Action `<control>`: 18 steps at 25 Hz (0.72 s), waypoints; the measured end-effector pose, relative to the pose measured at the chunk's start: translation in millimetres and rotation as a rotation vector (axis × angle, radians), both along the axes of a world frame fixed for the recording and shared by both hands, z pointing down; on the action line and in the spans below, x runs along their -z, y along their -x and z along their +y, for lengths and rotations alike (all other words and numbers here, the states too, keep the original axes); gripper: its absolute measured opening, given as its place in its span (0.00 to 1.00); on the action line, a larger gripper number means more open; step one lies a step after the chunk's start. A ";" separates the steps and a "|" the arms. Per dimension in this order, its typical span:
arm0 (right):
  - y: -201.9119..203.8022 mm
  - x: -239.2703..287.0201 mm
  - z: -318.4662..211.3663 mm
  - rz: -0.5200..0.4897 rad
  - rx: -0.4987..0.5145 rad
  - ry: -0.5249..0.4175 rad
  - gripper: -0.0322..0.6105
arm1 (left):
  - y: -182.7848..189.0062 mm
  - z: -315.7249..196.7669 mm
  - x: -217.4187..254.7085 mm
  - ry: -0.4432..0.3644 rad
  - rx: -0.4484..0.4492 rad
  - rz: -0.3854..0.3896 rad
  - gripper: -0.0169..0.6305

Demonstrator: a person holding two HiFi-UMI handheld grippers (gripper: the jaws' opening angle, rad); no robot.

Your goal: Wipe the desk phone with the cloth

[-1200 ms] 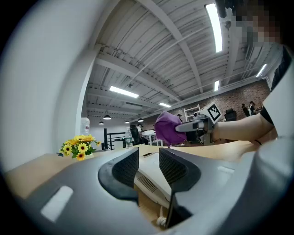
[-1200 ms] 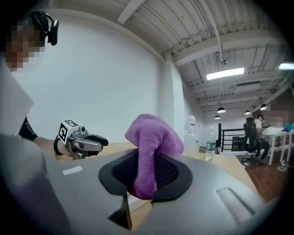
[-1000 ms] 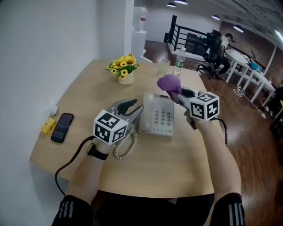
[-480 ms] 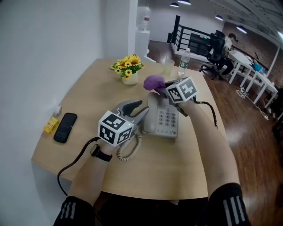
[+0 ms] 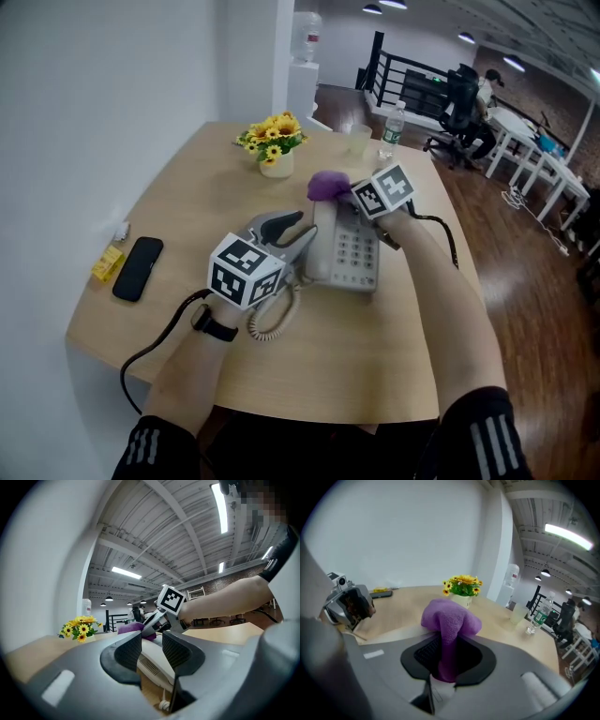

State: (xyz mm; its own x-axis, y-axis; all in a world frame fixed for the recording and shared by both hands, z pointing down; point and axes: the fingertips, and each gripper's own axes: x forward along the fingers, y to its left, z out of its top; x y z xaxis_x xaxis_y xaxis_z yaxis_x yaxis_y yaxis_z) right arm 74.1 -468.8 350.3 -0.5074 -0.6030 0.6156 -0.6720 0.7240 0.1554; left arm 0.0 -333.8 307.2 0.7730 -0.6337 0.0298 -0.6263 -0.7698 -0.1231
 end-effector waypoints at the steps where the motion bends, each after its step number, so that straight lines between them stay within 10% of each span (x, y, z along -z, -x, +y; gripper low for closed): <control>1: -7.4 -3.0 0.6 0.019 -0.007 0.003 0.17 | -0.3 0.2 -0.1 0.000 0.000 -0.001 0.23; 18: -86.1 22.1 12.2 0.003 -0.131 -0.067 0.17 | -4.3 0.4 -4.2 -0.004 -0.008 -0.019 0.23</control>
